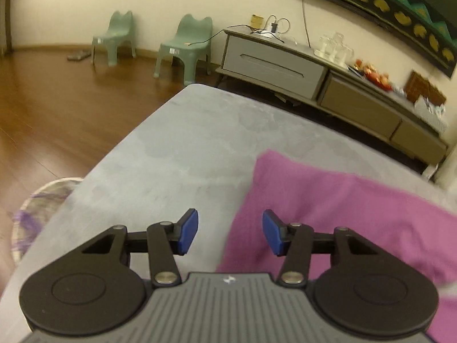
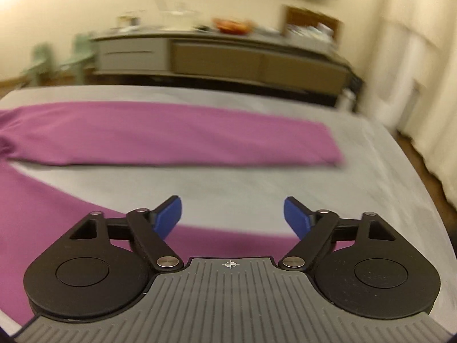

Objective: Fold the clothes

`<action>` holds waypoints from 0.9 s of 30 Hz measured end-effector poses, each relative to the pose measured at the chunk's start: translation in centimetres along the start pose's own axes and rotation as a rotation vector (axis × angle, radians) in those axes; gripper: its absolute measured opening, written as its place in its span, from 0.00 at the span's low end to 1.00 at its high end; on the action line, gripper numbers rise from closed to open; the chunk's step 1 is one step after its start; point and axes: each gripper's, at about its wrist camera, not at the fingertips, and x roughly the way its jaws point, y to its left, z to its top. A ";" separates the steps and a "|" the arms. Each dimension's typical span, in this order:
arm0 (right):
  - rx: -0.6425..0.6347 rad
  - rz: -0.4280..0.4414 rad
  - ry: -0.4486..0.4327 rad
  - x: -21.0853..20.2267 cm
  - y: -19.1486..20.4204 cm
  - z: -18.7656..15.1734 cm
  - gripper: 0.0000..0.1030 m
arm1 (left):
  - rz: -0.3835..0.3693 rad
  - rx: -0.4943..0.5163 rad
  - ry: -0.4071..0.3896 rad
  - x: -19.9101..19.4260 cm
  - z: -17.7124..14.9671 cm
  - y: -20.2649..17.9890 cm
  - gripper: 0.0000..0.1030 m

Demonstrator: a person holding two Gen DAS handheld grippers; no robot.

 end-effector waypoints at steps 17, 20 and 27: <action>0.067 -0.013 0.217 15.9 14.3 9.7 0.86 | -0.378 0.319 -0.178 -3.9 -0.9 -4.7 0.22; -0.009 -0.043 0.155 14.2 18.9 12.0 0.74 | -0.424 0.080 -0.122 -2.6 -1.4 1.4 0.23; -0.222 0.296 0.002 10.8 39.5 18.2 0.93 | -0.256 -0.006 0.064 0.7 -3.5 5.2 0.24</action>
